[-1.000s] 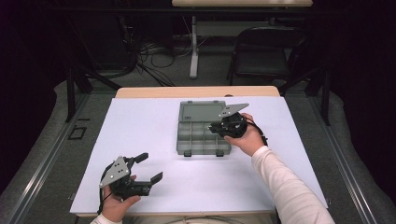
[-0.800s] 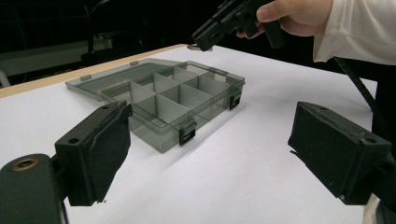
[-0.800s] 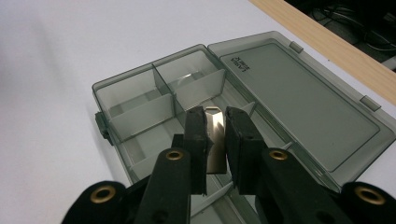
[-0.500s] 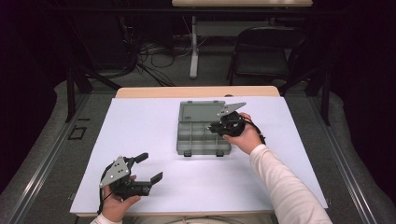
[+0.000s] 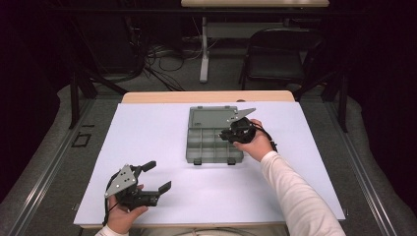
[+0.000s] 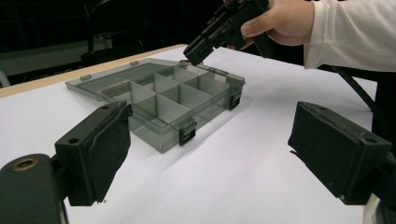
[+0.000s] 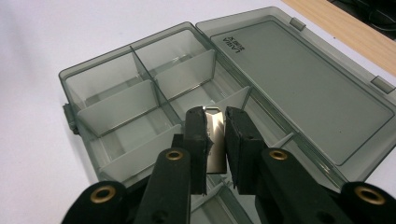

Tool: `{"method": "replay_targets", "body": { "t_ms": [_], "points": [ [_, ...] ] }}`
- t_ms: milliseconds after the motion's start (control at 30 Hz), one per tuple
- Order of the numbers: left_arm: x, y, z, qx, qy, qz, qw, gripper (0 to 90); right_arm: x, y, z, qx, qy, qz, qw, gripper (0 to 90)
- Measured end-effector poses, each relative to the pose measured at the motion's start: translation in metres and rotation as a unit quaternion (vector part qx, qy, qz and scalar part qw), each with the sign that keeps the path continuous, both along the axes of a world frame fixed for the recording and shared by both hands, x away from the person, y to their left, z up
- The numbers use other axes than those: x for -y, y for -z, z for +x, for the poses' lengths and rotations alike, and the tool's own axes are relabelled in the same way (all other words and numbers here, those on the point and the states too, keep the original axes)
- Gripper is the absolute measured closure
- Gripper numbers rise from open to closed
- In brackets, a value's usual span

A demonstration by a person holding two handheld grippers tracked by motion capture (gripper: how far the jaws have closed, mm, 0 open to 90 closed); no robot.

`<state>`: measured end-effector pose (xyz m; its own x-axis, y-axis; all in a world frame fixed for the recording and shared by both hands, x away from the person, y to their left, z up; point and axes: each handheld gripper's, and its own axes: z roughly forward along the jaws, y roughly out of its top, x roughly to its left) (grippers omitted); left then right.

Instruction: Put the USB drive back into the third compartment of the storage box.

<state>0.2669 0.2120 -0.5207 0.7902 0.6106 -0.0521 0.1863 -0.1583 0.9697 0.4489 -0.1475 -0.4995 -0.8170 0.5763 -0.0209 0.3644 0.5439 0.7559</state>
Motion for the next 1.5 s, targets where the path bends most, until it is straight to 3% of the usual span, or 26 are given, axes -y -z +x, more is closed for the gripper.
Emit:
{"method": "replay_targets", "body": {
  "t_ms": [400,1167,1367,1500],
  "points": [
    [0.000,0.000,0.001,-0.001,0.001,-0.004,1.0000,12.3,-0.007,0.010,0.007,0.009,0.005,-0.005,0.9999,79.4],
    [-0.002,0.001,0.004,-0.004,-0.005,-0.007,1.0000,12.3,-0.011,0.019,0.014,0.000,0.010,-0.003,0.9999,79.0],
    [-0.003,0.001,0.002,-0.003,-0.006,-0.005,1.0000,12.3,-0.014,0.017,0.012,0.005,0.010,0.001,0.9999,68.1],
    [-0.002,0.001,0.002,-0.002,-0.006,-0.003,1.0000,12.3,-0.015,0.013,0.008,0.023,0.011,0.001,0.9997,58.4]
  ]
}}
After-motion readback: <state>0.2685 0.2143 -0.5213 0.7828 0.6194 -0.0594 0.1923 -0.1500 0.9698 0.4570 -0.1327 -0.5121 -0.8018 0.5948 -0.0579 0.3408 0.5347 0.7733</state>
